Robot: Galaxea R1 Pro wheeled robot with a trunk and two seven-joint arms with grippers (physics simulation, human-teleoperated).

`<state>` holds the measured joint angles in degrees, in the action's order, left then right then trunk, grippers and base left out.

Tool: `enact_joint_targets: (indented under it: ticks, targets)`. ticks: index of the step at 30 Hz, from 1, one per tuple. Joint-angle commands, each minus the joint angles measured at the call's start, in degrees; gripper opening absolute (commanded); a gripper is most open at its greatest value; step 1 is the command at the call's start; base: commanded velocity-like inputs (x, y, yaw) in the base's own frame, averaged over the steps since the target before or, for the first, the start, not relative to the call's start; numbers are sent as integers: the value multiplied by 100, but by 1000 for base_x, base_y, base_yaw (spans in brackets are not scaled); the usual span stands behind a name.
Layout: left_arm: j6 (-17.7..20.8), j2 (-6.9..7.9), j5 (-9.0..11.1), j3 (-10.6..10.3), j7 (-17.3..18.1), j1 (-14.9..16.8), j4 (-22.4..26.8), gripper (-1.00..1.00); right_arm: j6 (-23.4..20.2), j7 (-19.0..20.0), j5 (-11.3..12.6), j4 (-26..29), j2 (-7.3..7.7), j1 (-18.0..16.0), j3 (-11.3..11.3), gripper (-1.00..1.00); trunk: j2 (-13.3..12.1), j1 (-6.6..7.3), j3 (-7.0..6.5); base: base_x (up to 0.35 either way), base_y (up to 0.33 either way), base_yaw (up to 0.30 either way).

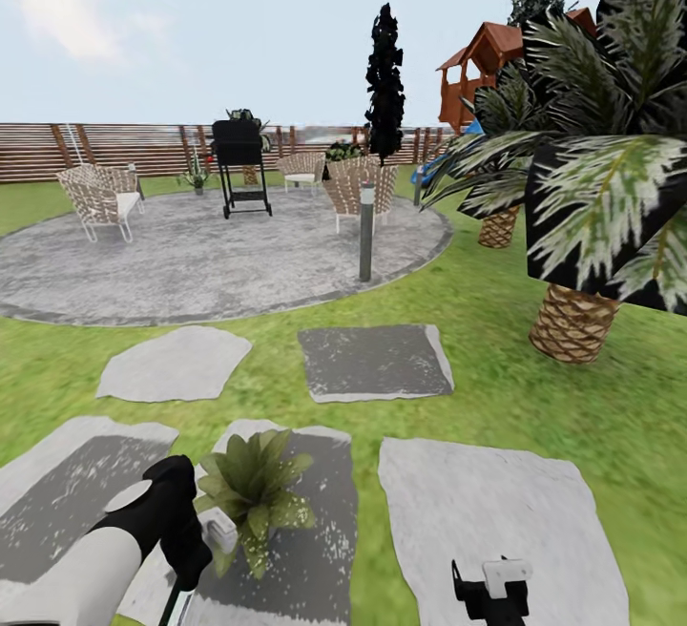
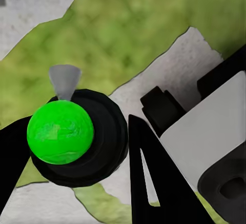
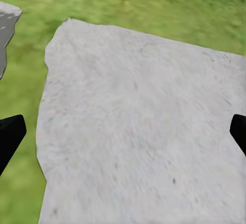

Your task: Pick up the pesticide atomizer in the garden and spray insectifuge to fully cover both potted plants in the garden.

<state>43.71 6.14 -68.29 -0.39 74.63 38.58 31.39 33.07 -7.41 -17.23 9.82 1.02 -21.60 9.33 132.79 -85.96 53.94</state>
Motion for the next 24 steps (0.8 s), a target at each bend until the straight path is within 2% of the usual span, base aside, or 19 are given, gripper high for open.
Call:
enact_joint_targets:
  ticks: [1, 4, 11, 15, 17, 18, 20, 21, 24]
  targets:
    - [62, -3, -34, 0, 45, 1, 8, -100, 16, -34, -61, -7, 1, -5, 25, 100, 2, -1, 6, 236, 0, 0]
    - [67, -6, -35, 2, 51, 0, 8, -100, 16, -39, -61, -7, 10, -4, 25, 100, 2, -1, 6, 281, 0, 0]
    - [68, -13, -33, -6, 52, 0, 76, -100, 16, -41, -53, -7, 12, -4, 25, 100, 2, -1, 6, 24, 0, 0]
    - [54, 114, -35, 11, 46, -18, 75, -100, 16, -41, -56, -7, 12, -4, 25, 100, 2, -1, 6, 0, 0, 0]
    - [36, 227, -29, 12, 44, -24, 35, -100, 16, -41, -54, -7, 12, -5, 25, 100, 2, -1, 6, 0, 0, 0]
    - [17, 205, 28, 12, 43, -26, 84, -100, 16, -41, -55, -7, 12, -7, 25, 100, 2, -1, 6, 0, 0, 0]
    - [16, 57, 62, 0, 43, -26, 106, -100, 16, -41, -57, -7, 12, -6, 25, 100, 2, -1, 6, 0, 0, 0]
    - [15, -186, 68, -21, 43, -23, 128, -100, 16, -41, -54, -7, 12, -6, 25, 100, 2, -1, 6, 0, 0, 0]
    - [15, -381, 53, -37, 43, -14, 137, -100, 16, -41, -57, -7, 12, -8, 25, 100, 2, -1, 6, 0, 0, 0]
